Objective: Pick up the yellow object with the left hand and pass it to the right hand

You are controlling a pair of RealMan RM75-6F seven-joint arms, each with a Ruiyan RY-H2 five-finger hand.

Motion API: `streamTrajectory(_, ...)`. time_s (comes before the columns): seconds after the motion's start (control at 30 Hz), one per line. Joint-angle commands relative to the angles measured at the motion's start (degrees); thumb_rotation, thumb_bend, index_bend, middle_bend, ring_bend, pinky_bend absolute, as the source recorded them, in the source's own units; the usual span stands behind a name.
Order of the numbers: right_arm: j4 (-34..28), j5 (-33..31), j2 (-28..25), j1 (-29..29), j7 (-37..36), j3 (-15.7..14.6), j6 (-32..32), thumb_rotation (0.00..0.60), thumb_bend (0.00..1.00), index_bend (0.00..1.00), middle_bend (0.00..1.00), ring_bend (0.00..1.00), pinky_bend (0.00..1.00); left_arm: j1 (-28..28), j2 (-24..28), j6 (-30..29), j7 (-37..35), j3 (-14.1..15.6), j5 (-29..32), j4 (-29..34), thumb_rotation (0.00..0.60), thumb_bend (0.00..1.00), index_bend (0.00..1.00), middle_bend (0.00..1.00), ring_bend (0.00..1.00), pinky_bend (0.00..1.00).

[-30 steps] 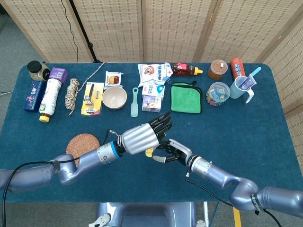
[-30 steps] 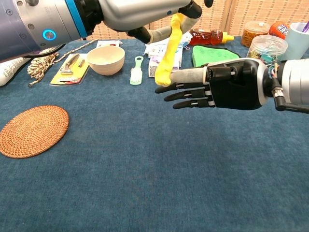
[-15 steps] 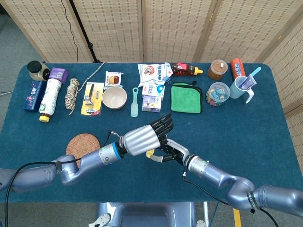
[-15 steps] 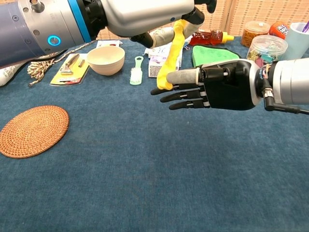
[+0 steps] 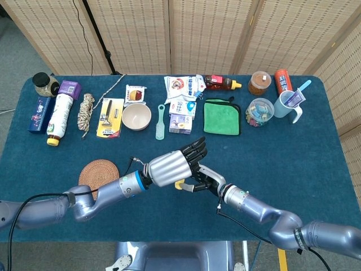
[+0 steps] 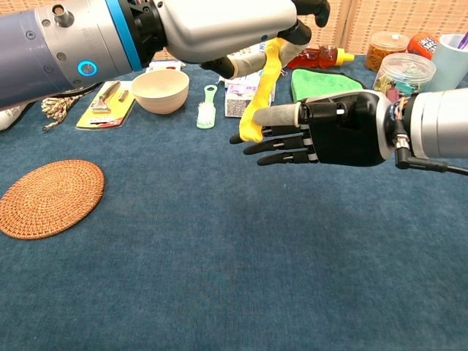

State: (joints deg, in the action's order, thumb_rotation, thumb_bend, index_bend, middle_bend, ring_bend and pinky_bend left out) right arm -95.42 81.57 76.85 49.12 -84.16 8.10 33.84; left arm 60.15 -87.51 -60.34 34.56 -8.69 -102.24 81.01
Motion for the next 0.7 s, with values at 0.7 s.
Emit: streamTrajectory(0.7, 0.61, 1.34, -0.06, -0.5, -0.94, -0.11, -0.84, 0.6, 0.52, 0.57, 0.32, 0.26, 0.09, 0.2, -0.05, 0.0, 0.37, 0.32, 0.47, 0.19, 0.6, 0.55, 0.67, 0.24, 0.14, 0.03)
